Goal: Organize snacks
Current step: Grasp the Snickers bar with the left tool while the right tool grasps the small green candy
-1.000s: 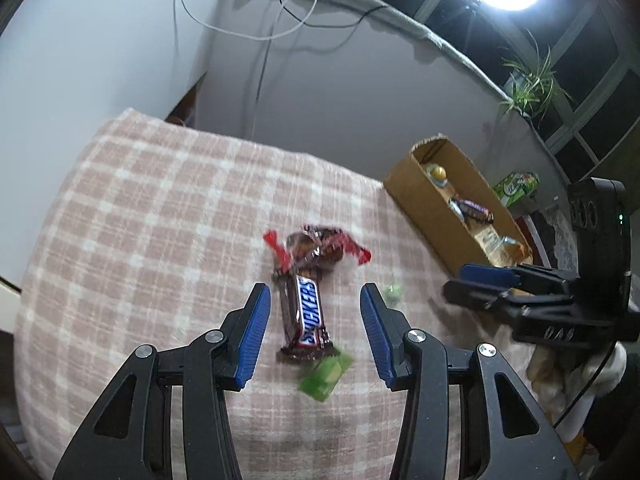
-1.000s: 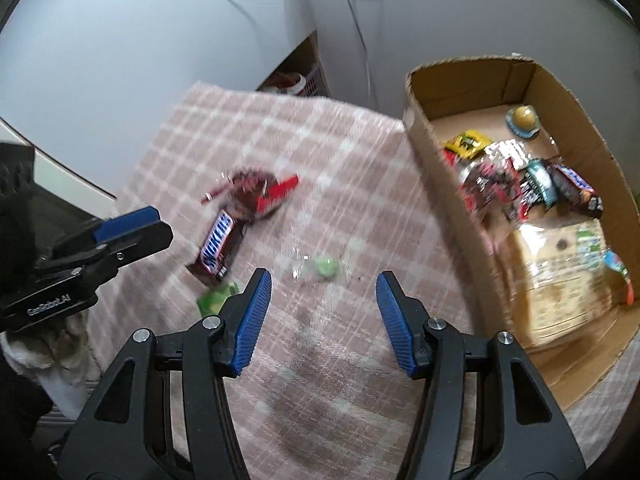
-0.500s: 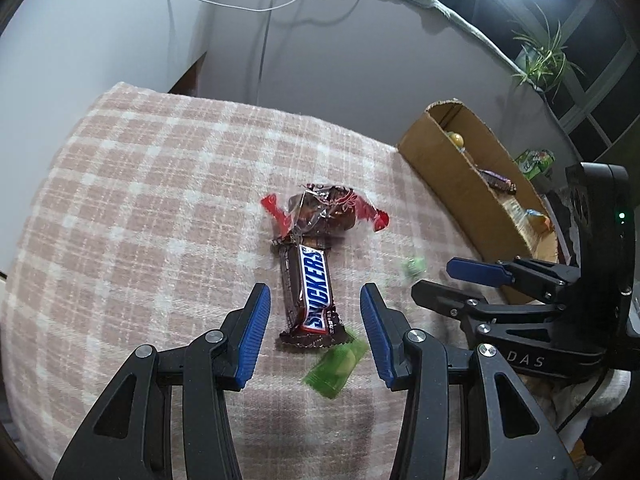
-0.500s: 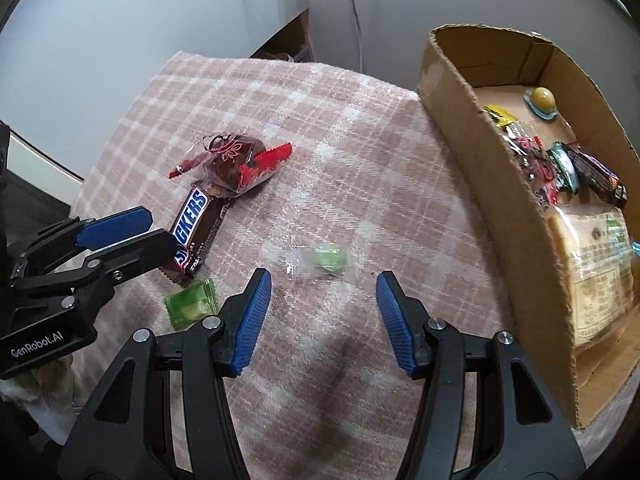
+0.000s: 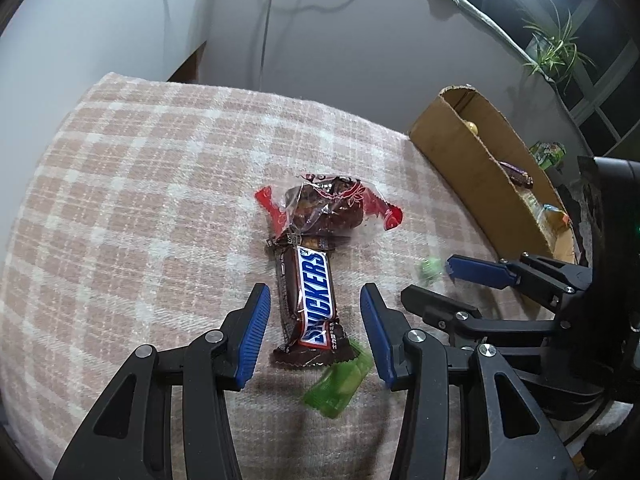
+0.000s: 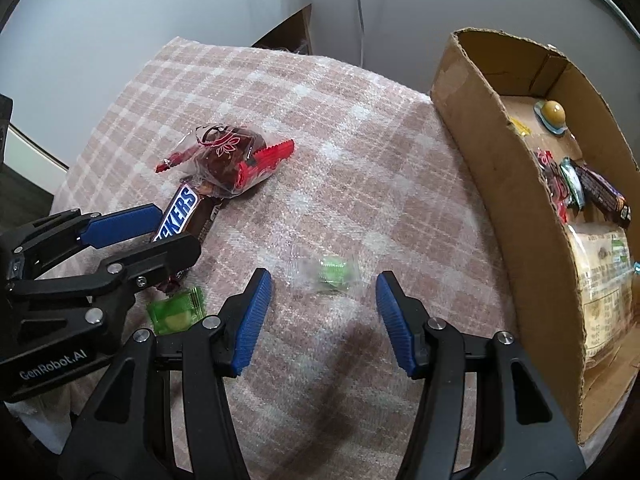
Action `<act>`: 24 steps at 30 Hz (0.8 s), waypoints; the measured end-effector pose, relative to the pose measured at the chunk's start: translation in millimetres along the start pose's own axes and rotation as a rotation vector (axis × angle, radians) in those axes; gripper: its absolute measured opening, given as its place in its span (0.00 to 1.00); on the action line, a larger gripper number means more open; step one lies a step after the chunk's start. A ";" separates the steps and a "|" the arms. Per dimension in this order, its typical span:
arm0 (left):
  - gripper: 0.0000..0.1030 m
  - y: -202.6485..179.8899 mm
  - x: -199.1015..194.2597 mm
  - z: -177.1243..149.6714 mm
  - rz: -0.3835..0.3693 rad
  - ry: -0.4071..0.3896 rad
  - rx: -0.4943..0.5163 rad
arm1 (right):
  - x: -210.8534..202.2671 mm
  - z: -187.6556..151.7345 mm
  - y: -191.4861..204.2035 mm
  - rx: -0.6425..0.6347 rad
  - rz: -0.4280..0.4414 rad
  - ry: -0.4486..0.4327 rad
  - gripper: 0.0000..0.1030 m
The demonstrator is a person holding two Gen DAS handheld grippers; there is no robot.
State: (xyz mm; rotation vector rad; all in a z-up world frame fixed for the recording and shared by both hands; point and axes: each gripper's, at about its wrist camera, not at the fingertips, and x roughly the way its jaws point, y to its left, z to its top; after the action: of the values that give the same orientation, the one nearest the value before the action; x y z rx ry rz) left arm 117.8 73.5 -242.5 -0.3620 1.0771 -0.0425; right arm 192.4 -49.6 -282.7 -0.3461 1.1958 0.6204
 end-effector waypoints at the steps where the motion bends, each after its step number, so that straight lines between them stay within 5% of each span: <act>1: 0.44 0.0 1.4 0.1 0.004 0.002 0.000 | 1.6 1.3 1.6 -0.004 -0.005 0.001 0.54; 6: 0.43 2.8 7.8 -1.2 0.029 0.013 -0.012 | 1.8 0.9 0.5 -0.009 -0.020 -0.004 0.45; 11: 0.30 5.8 10.3 -1.7 0.050 0.007 -0.017 | 1.8 2.7 0.4 -0.033 -0.040 -0.006 0.29; 24: 0.26 15.3 -10.0 -8.0 0.033 -0.030 -0.059 | -18.1 -2.9 -1.3 -0.015 -0.011 -0.046 0.28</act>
State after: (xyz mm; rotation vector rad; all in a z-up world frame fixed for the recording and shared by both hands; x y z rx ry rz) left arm 104.0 87.8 -242.1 -0.3973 1.0559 0.0240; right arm 186.9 -57.1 -266.8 -0.3499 1.1450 0.6249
